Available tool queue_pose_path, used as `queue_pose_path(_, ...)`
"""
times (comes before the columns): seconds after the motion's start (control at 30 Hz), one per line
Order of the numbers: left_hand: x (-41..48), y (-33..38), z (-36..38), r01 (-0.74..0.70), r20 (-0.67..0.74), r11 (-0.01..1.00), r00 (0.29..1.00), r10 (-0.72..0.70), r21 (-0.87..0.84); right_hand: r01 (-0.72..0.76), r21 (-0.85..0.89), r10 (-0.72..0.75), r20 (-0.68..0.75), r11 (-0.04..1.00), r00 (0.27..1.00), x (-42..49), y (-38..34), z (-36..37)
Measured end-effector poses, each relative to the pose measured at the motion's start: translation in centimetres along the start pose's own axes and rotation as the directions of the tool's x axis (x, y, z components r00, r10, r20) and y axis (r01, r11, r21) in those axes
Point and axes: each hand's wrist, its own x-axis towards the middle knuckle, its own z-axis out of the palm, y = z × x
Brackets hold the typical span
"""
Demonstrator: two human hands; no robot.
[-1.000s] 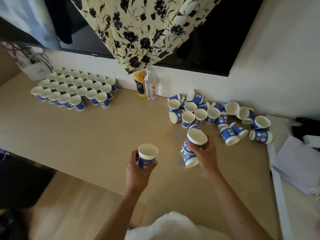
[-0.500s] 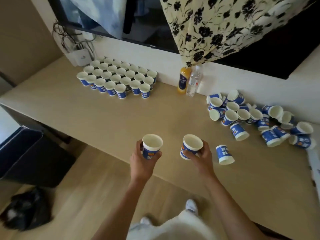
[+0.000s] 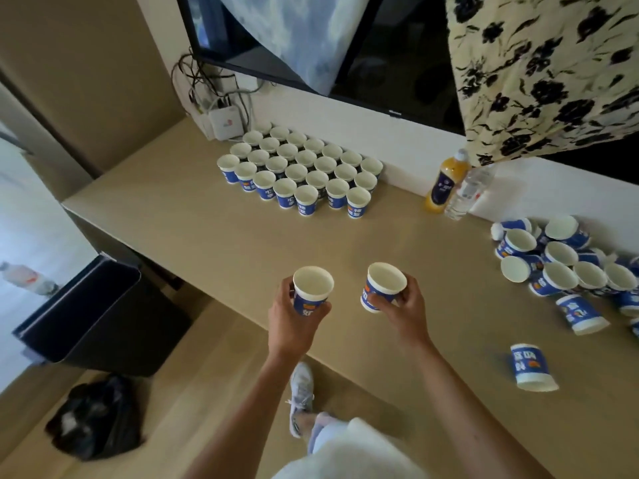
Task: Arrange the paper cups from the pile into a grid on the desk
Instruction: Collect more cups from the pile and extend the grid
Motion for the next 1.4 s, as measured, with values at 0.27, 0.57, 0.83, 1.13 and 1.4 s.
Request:
queue_pose_path(0.27,10.8,-0.8,-3.1,-0.010,0.042,0.999,0.999,0.008,0.053,-0.047,0.026,0.048,-0.042,0.999,0.998,7.7,1.2,9.0)
queue_pose_path(0.57,20.0,-0.8,-4.0,-0.030,0.132,0.996,0.991,0.019,0.084,-0.119,-0.032,0.111,-0.186,0.992,0.976,13.0,1.2,14.5)
queue_pose_path(0.83,26.0,-1.9,-3.7,-0.080,0.292,0.994,0.955,0.053,0.080,-0.147,-0.119,0.094,-0.371,0.982,0.924,18.3,2.9,17.9)
queue_pose_path(1.13,29.7,-2.7,-4.7,-0.081,0.355,0.994,0.934,0.048,0.079,-0.186,-0.230,0.069,-0.439,0.955,0.896,23.7,4.5,20.4)
queue_pose_path(1.4,31.1,-3.3,-5.1,-0.094,0.361,0.991,0.931,0.055,0.092,-0.175,-0.195,0.073,-0.443,0.965,0.894,25.8,5.8,21.1)
